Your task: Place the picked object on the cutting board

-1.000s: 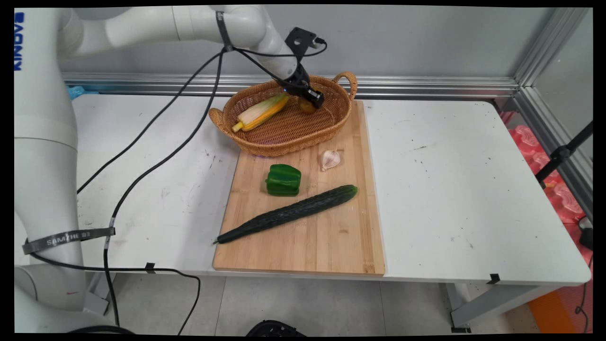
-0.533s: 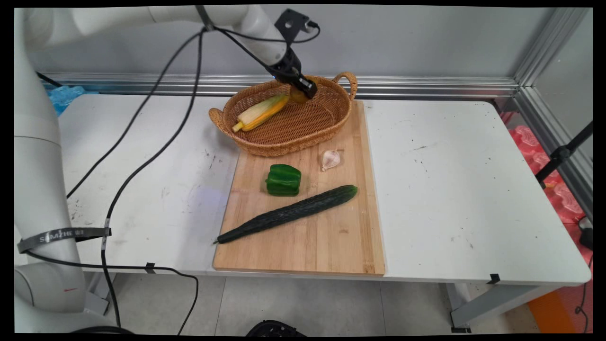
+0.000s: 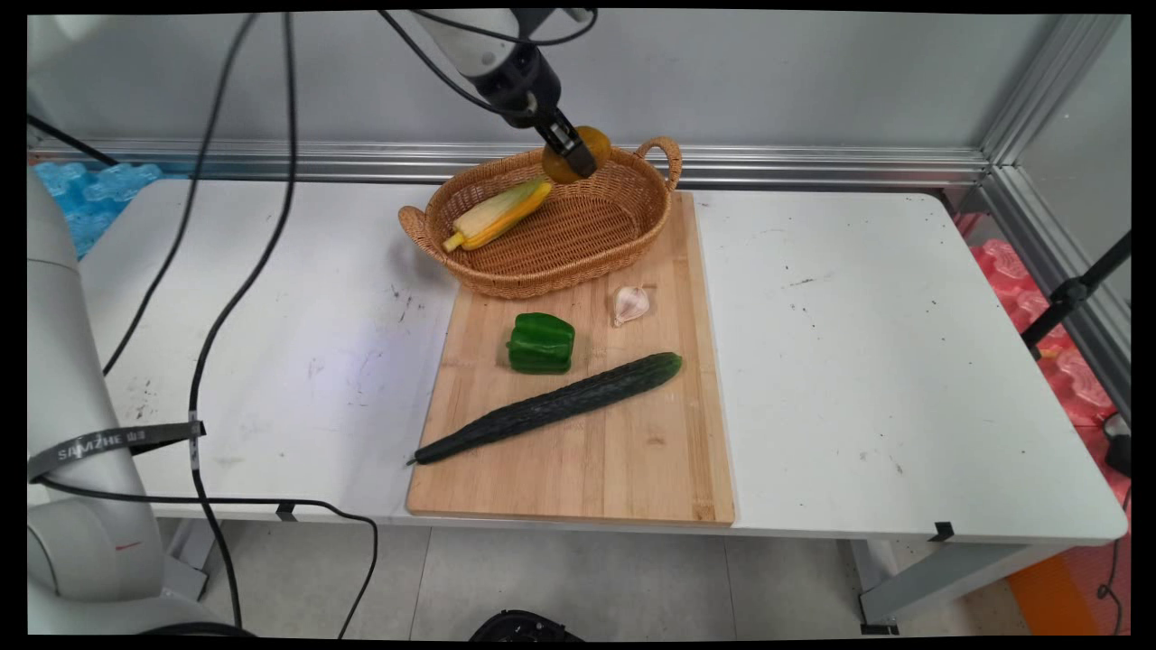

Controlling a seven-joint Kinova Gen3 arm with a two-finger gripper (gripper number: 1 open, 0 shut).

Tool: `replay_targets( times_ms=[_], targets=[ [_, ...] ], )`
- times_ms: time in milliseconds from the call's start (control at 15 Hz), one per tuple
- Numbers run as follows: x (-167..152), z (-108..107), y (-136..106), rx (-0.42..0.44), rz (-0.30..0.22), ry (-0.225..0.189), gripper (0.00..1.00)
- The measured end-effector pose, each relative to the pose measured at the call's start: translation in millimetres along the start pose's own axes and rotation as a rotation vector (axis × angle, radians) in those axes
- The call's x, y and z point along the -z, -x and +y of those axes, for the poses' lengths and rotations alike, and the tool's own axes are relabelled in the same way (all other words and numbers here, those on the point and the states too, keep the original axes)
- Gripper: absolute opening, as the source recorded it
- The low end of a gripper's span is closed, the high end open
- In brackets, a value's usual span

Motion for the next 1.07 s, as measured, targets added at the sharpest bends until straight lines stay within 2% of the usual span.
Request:
replay_targets(
  times_ms=[200,533,1067],
  targets=[
    [26,14,2,-0.13,0.002,0.078,0.0],
    [53,39,7,-0.319,0.009,0.217,0.0],
    [60,72,17,-0.515,0.017,0.364,0.0]
  ],
)
